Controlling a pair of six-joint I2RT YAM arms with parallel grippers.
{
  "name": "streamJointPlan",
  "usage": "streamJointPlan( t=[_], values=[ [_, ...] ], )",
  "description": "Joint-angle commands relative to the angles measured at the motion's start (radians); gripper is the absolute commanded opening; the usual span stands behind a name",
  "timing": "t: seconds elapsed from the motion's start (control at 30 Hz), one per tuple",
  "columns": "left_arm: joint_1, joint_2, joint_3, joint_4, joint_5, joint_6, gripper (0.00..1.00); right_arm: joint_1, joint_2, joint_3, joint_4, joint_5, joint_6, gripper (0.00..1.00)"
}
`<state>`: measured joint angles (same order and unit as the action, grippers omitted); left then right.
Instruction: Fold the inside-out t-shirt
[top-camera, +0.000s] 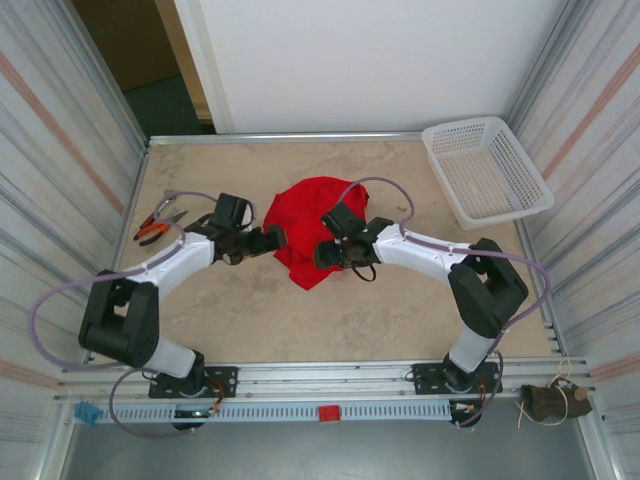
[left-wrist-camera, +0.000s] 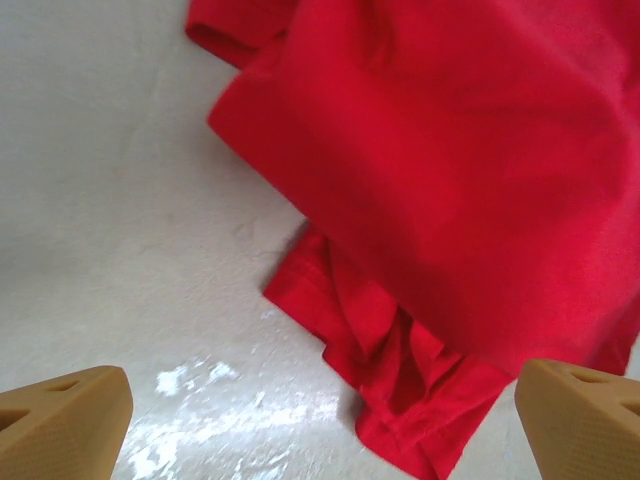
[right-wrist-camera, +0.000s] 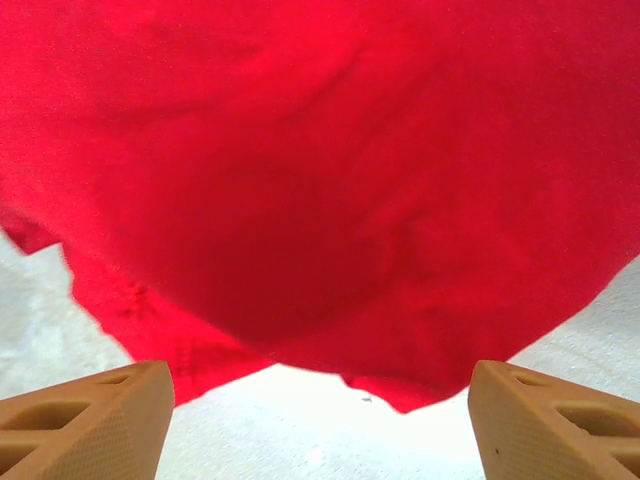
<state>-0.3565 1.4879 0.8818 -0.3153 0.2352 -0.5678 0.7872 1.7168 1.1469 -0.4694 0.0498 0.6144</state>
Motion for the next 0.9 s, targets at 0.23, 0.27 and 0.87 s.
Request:
streamJointPlan(
  t=[0.23,0.27,0.87],
  values=[
    [-0.035,0.248,0.176,0.156,-0.074,-0.07,0.46,-0.058,0.106,0.002,0.054,0.09,-0.022,0.43],
    [-0.03,0.256,0.196,0.151,-0.064,-0.062,0.27,-0.071,0.098,0.006,0.051,0.088,-0.033,0.22],
    [-0.016,-0.155,0.615,-0.138,0.022,-0.084,0.0,-0.127,-0.387,0.093,-0.043,-0.066,-0.083,0.74]
  ],
)
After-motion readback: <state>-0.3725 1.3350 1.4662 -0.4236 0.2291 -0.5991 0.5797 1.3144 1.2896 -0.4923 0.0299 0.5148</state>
